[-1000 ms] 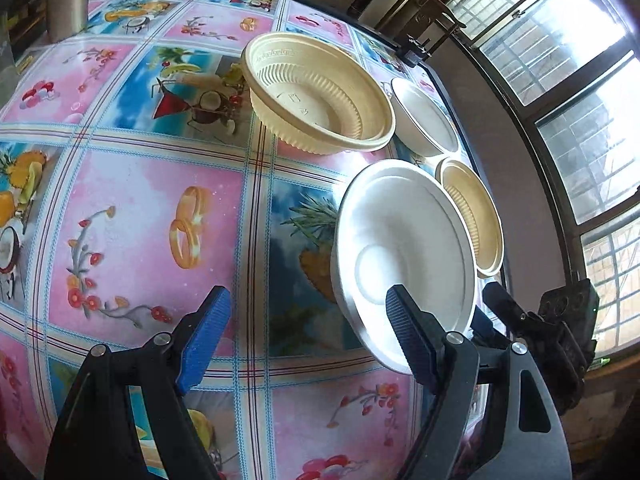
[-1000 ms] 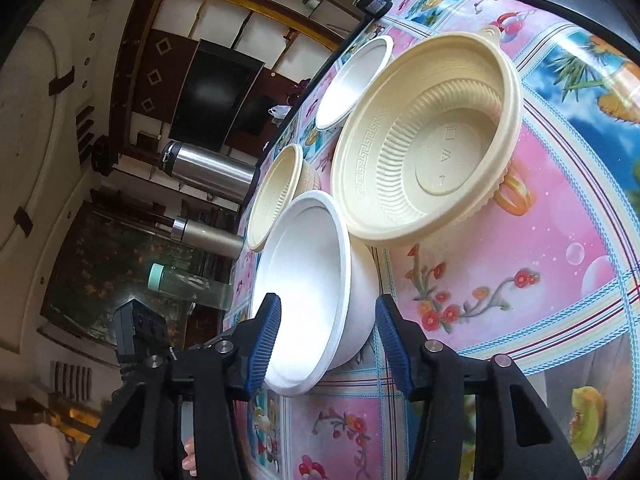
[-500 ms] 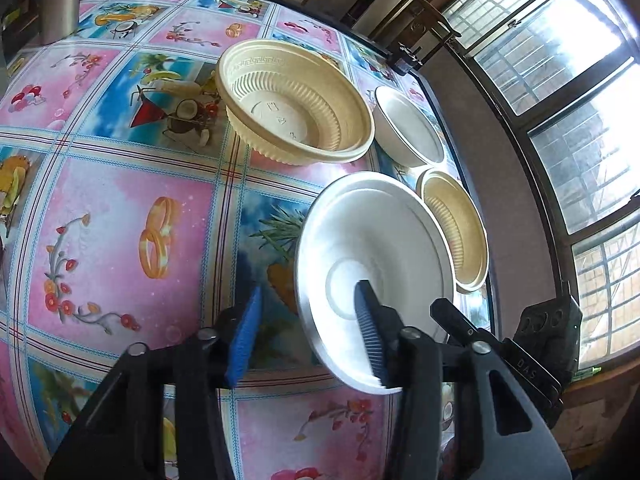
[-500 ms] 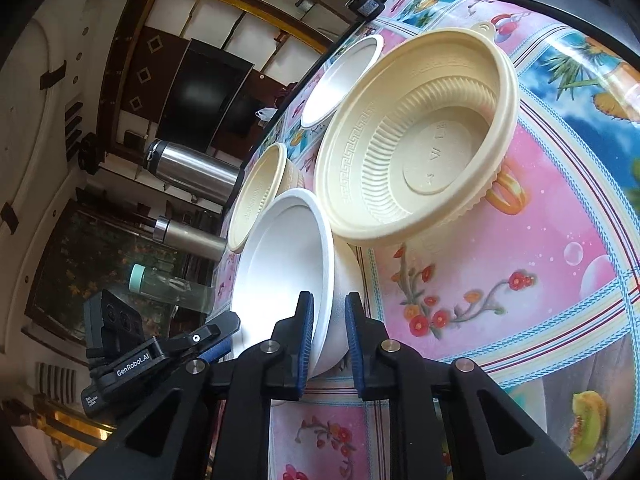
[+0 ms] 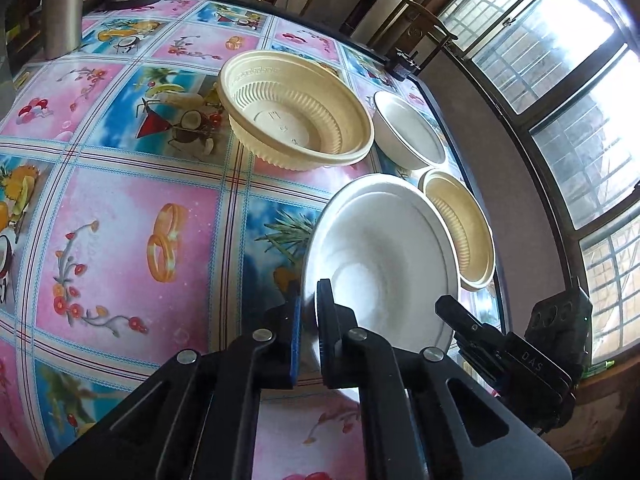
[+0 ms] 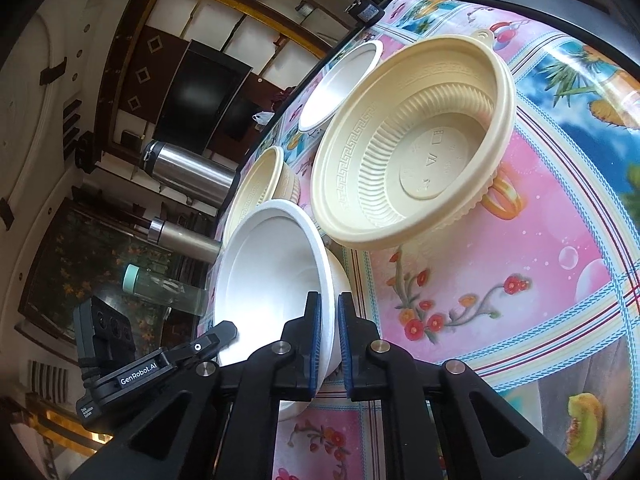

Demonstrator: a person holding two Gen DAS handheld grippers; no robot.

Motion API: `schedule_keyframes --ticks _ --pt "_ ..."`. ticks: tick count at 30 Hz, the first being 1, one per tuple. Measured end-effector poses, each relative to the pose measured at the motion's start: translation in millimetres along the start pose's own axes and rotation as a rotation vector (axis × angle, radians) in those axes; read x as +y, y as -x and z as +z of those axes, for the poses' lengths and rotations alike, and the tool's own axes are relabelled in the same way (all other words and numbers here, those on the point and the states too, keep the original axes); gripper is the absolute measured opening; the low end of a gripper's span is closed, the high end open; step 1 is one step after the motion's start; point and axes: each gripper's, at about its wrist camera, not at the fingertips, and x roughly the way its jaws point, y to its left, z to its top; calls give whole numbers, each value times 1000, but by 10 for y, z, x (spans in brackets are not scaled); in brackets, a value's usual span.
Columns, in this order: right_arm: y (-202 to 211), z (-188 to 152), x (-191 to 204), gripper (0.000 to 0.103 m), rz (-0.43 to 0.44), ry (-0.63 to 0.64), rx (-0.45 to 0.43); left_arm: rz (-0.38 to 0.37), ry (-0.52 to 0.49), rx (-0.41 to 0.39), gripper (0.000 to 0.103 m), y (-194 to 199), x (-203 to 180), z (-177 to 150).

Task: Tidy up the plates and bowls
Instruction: 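Close the left gripper on the white bowl's rim, then carry the white bowl over and lower it onto the red plates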

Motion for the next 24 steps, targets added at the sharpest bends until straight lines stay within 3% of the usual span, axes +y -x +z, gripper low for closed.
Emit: schedule_keyframes --ticks 13,24 --pt "-44 -143 127 7 4 20 -9 -21 23 -6 5 159 176 -190" --pt "-312 -544 547 7 45 111 29 11 74 -74 5 557 698 -482"
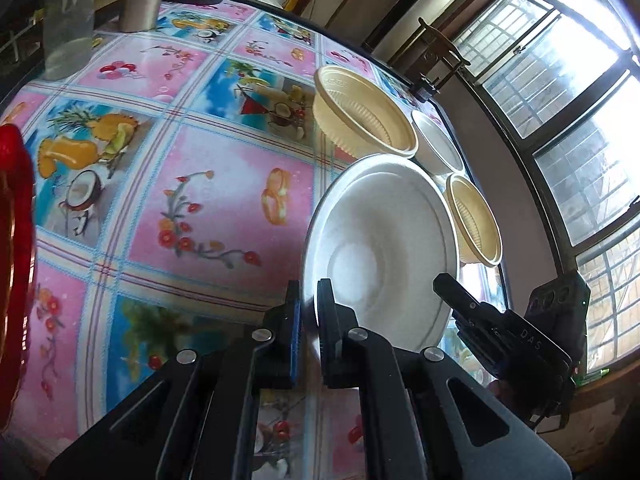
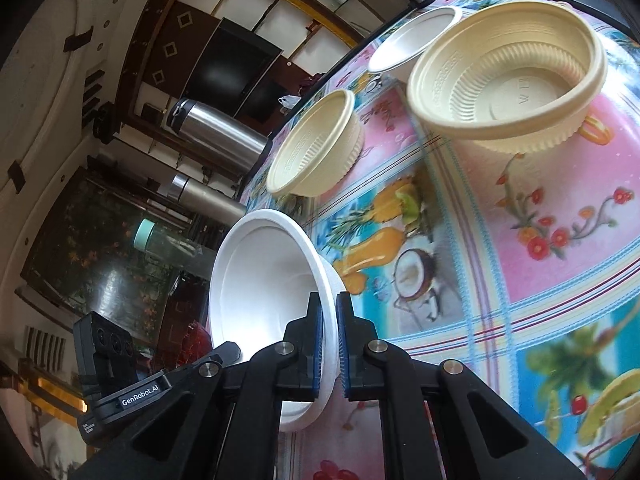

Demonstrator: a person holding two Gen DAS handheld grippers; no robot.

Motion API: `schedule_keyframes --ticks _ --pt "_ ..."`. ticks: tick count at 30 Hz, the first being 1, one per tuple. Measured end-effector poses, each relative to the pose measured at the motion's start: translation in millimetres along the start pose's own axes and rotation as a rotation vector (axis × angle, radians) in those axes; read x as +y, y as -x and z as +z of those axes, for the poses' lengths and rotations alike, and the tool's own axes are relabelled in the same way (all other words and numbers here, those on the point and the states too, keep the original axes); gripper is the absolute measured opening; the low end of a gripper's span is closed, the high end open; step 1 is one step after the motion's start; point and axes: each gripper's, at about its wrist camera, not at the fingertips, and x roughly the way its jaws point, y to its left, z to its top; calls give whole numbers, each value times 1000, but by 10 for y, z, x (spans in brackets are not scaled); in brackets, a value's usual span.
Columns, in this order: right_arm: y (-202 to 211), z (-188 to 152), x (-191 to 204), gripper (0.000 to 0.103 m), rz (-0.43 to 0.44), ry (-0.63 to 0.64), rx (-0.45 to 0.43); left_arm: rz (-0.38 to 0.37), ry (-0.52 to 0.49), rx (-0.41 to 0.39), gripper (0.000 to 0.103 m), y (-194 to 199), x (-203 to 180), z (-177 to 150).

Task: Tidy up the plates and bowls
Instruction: 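Carry the white bowl over and lower it onto the red plates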

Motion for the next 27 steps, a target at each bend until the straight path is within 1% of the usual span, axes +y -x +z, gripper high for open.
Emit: schedule_keyframes --ticks 3,9,12,16,19,23,27 --pt "-56 -106 128 8 11 28 5 14 8 -18 6 118 155 -90" --pt "-174 -371 345 8 45 26 29 9 29 -49 6 412 445 -232" --pt "-230 -457 524 8 61 41 45 10 31 -83 6 603 578 -262" --pt "-247 -536 835 7 74 94 49 7 41 -127 6 844 744 -291" --pt "-262 -586 1083 7 90 127 52 7 40 -172 6 1067 831 -303" --pt "-306 -617 1471 7 124 184 61 27 27 -247 6 1435 930 -279" --pt "-397 -683 1853 6 159 236 85 68 13 -321 6 1804 1032 -233"
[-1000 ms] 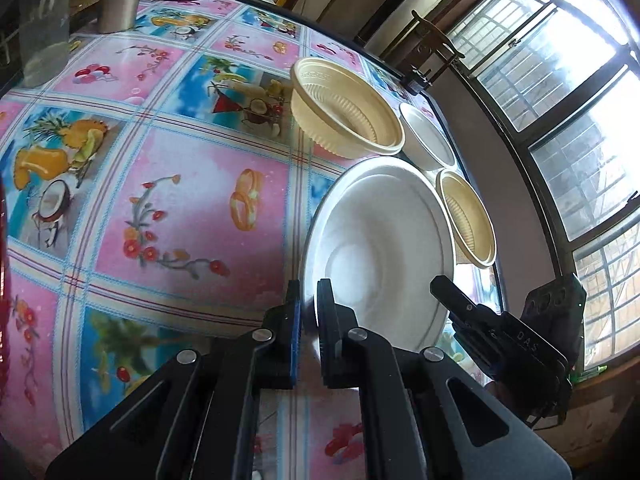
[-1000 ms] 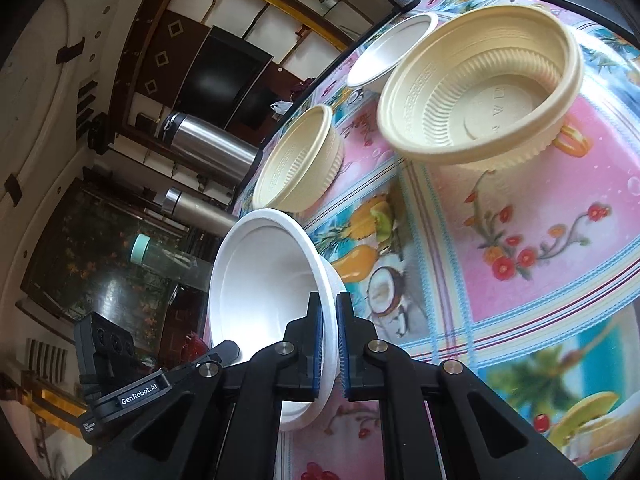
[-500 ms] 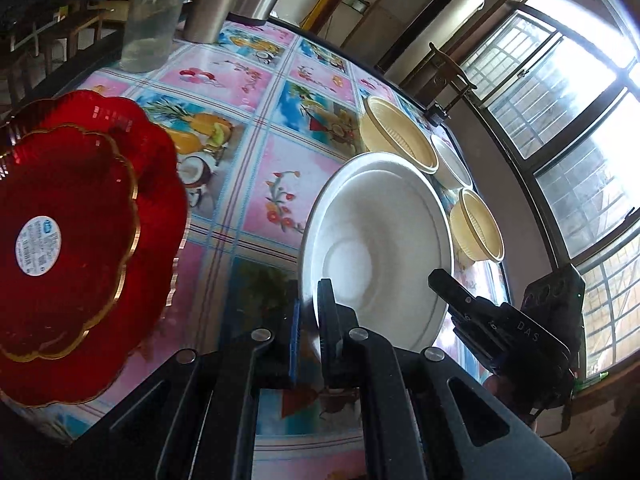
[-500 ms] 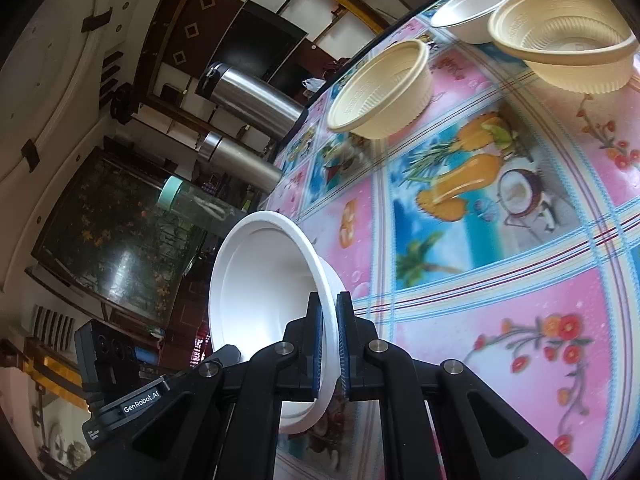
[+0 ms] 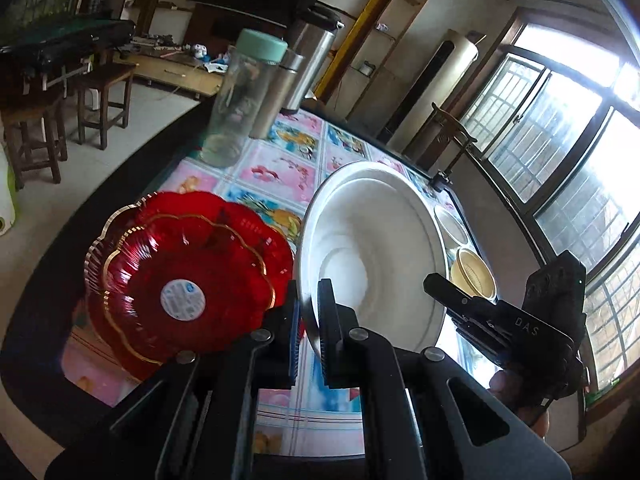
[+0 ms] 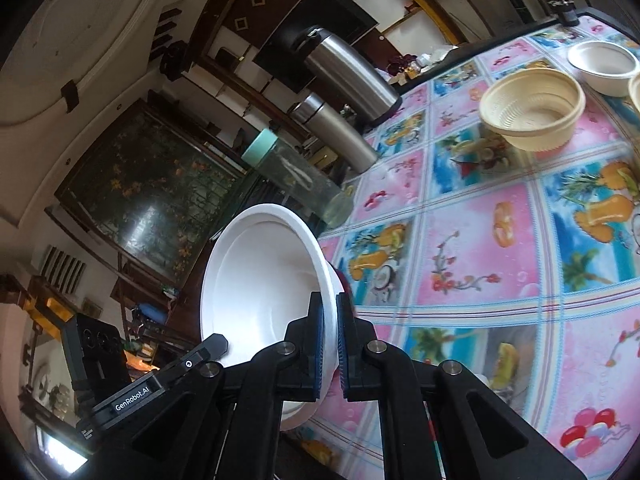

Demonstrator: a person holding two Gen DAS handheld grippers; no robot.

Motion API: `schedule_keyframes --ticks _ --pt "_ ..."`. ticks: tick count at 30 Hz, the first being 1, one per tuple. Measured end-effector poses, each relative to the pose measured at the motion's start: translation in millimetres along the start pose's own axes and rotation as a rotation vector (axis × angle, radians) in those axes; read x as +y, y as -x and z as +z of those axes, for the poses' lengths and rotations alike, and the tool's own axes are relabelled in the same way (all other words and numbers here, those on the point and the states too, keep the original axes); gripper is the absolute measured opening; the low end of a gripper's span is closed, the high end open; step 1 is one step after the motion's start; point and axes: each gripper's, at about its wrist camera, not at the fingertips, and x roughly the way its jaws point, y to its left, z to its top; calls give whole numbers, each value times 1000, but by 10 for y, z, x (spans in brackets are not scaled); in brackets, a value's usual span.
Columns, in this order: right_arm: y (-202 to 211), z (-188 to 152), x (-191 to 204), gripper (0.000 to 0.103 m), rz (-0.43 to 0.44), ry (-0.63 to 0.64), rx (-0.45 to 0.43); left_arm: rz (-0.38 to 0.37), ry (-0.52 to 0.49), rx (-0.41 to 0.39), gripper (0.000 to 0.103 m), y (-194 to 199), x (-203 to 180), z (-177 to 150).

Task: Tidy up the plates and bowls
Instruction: 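Carry the white bowl over and lower it onto the red plates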

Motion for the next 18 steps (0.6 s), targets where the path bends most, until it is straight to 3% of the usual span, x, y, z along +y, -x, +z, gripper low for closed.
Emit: schedule_keyframes --ticks 5,9,18 --pt "-283 15 411 6 36 56 36 74 22 -57 6 259 253 103" --pt "-552 -9 584 6 35 75 83 118 62 -56 6 305 462 92" --pt "-924 -128 579 6 6 66 170 210 89 -28 7 160 741 49"
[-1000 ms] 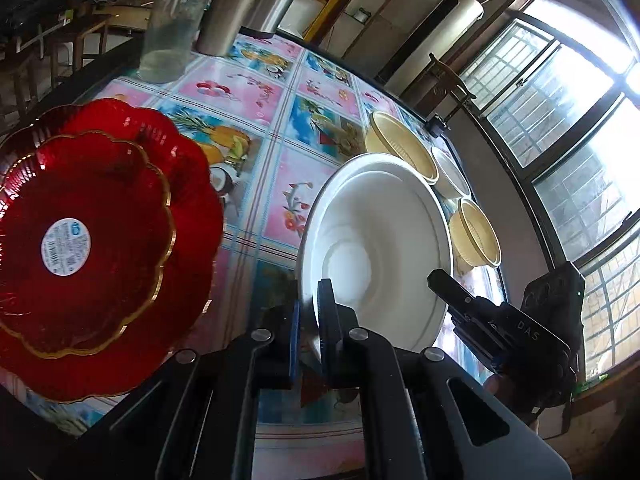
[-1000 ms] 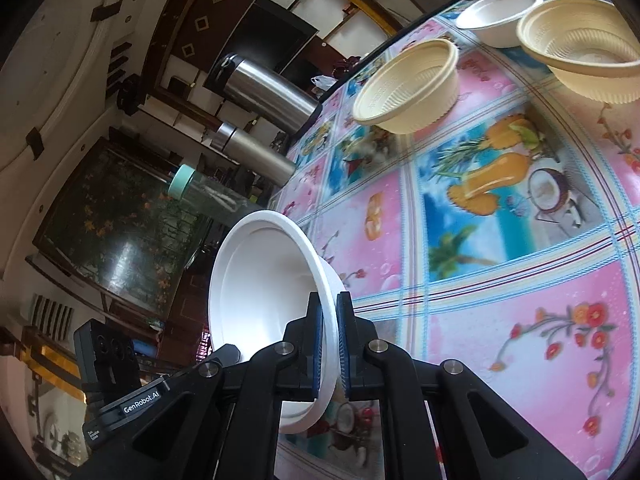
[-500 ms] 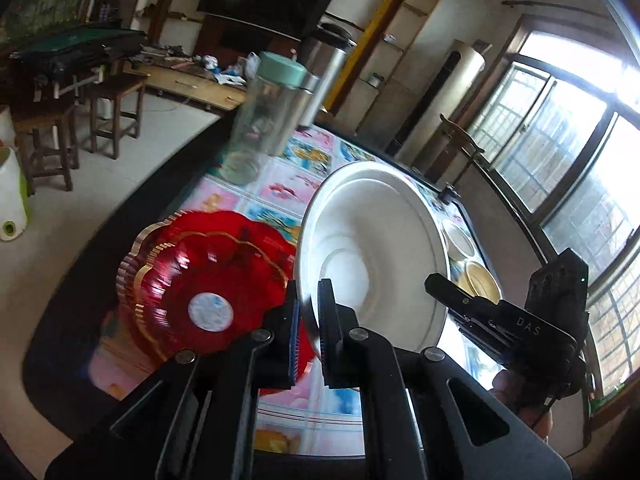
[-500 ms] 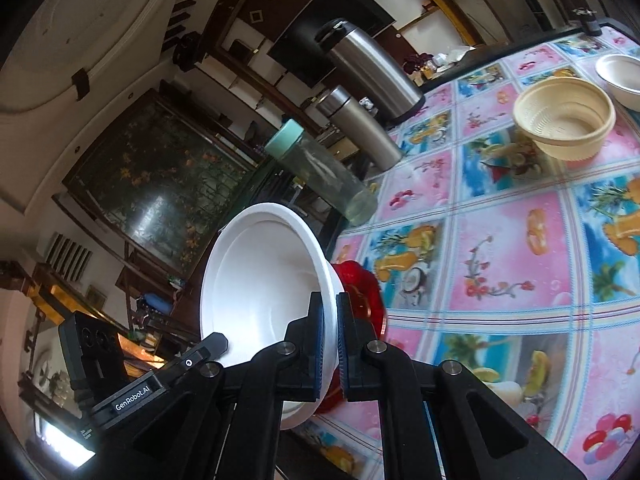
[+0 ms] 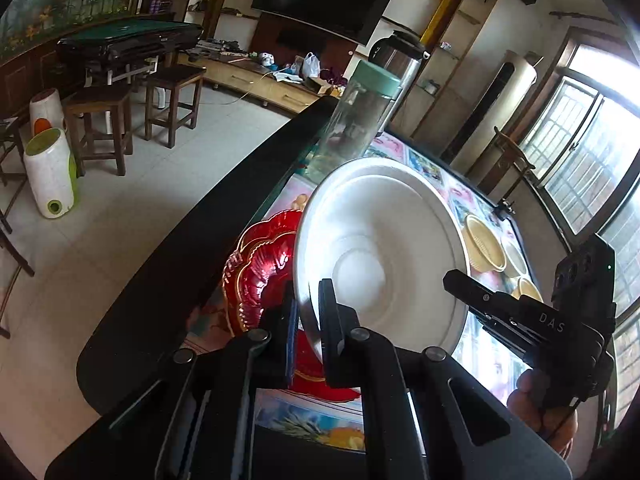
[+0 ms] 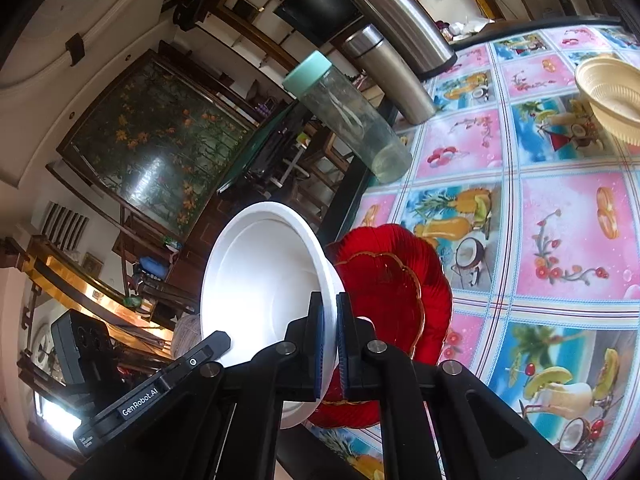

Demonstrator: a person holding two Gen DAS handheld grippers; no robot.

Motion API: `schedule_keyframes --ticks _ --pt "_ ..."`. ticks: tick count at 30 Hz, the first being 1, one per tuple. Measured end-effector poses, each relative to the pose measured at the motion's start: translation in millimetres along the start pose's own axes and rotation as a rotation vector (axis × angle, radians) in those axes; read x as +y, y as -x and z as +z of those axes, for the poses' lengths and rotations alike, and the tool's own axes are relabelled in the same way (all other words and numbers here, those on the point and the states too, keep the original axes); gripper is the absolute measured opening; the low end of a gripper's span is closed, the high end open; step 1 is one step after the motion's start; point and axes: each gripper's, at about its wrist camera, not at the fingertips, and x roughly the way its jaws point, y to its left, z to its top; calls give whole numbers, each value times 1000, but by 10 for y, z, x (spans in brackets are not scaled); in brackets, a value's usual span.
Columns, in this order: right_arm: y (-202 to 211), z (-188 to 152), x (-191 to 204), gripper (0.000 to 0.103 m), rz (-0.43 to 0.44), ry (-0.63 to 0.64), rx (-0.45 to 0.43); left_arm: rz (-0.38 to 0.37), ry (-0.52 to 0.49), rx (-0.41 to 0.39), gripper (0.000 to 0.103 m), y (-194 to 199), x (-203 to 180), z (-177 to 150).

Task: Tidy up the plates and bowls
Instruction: 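Carry the white bowl over and lower it onto the red plates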

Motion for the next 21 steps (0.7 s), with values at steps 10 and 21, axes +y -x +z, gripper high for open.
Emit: schedule_keyframes --ticks 10,21 --pt "-225 -97 -52 6 -31 -7 59 77 -10 14 8 -131 107 -107" --pt "-269 -116 -80 6 -44 -18 75 112 -32 7 8 -150 75 -119"
